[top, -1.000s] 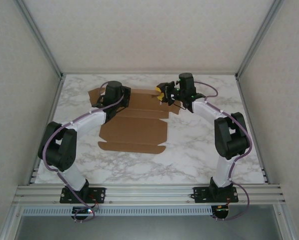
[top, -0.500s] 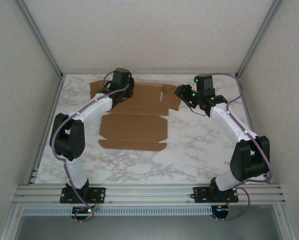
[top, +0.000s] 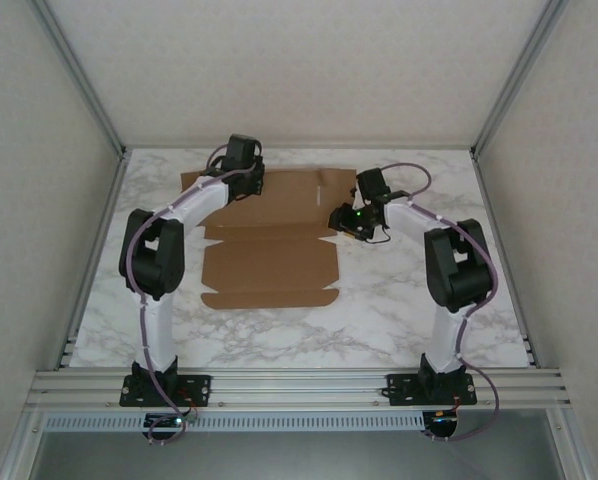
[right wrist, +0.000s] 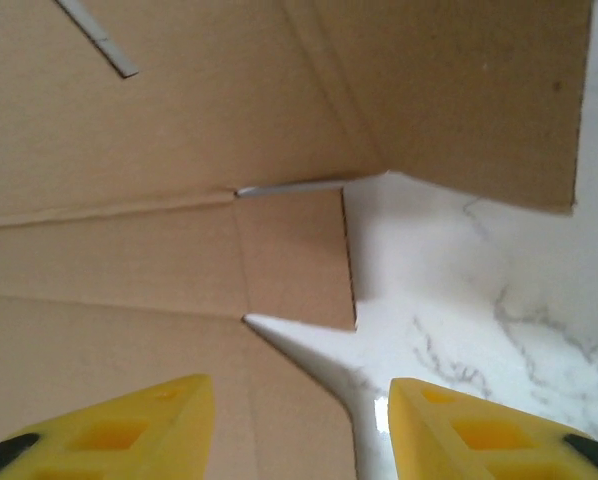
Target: Fold the paper box
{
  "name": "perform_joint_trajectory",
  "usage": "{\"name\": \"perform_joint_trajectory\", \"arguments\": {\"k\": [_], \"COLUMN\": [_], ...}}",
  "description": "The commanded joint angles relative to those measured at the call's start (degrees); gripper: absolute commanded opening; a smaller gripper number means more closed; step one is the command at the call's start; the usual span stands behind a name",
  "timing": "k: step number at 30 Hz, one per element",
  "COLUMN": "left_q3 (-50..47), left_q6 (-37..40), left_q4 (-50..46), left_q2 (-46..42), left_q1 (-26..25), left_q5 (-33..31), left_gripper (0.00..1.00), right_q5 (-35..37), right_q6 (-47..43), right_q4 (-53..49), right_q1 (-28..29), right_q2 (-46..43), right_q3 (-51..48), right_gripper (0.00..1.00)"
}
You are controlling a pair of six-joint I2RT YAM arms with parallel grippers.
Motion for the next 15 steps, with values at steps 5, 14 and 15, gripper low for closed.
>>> {"name": "perform_joint_trajectory", "arguments": {"k": [5,14,15], "left_q3": [4.7,3.2,2.9], "left_q6": [0.7,0.2,0.0], "left_q4": [-4.2,-2.8,-2.5], "left_q2": [2.9,1.9,1.7], "left_q1": [1.1,1.5,1.5], "left_q5": [1.1,2.6,2.7], "left_gripper": [0.0,0.0,0.0], "right_q5": [-0.6,-7.5,-8.7], "right_q6": [1.2,4.9,5.5], "right_q4": [-2.7,1.8,2.7], "right_q1": [0.0,0.5,0.5], "right_q2": [7.9,10.3,10.3], "right_q3": [8.5,7.7,7.4], "right_gripper": [0.51,0.52,0.52]}}
